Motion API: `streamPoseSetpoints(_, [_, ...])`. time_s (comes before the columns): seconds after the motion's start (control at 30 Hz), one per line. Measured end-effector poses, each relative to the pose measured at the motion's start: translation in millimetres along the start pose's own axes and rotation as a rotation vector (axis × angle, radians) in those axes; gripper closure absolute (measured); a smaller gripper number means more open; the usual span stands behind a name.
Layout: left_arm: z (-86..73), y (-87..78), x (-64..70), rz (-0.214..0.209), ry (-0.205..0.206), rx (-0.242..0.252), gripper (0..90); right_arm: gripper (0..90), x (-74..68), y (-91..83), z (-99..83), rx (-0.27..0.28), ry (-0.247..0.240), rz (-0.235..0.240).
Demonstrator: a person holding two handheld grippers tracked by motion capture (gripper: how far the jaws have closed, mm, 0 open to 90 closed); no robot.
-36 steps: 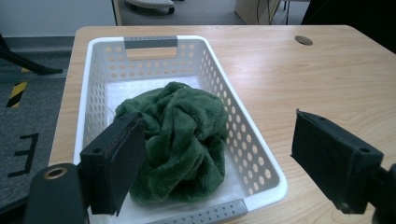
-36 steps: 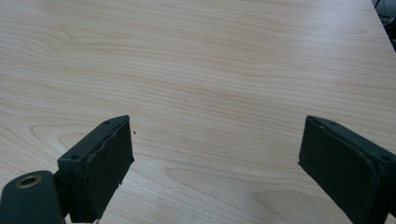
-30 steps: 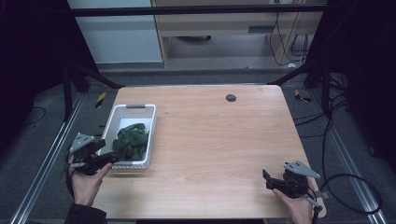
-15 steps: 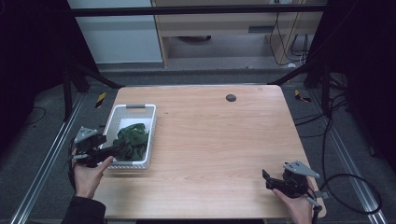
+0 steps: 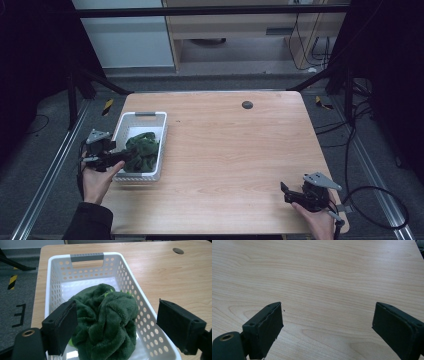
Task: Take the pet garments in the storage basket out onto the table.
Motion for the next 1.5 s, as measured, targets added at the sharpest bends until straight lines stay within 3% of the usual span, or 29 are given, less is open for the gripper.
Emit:
streamPoseSetpoints(0.5, [10.7,16.6,0.7,0.017,0.029,-0.063,15.5,9.3,-0.1,1.0,-0.2,-0.002,-0.002,0.006])
streamPoseSetpoints(0.73, [10.6,25.4,-2.6,0.027,0.023,-0.096,15.2,9.2,-0.4,1.4,-0.4,-0.005,-0.004,0.009])
streamPoseSetpoints(1.5, [6.9,50.6,0.6,0.06,0.068,-0.203,15.1,9.2,-0.9,2.8,-0.4,-0.008,-0.007,0.018])
Point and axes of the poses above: each handheld gripper's, and its own axes: y roughly forward along the jaws, z roughly out of its top, x roughly to its right, the point moved 5 cm from there along y, roughly forward along the jaws, and after that the axes turned 14 degrees about -y, right-handed, at the moved point
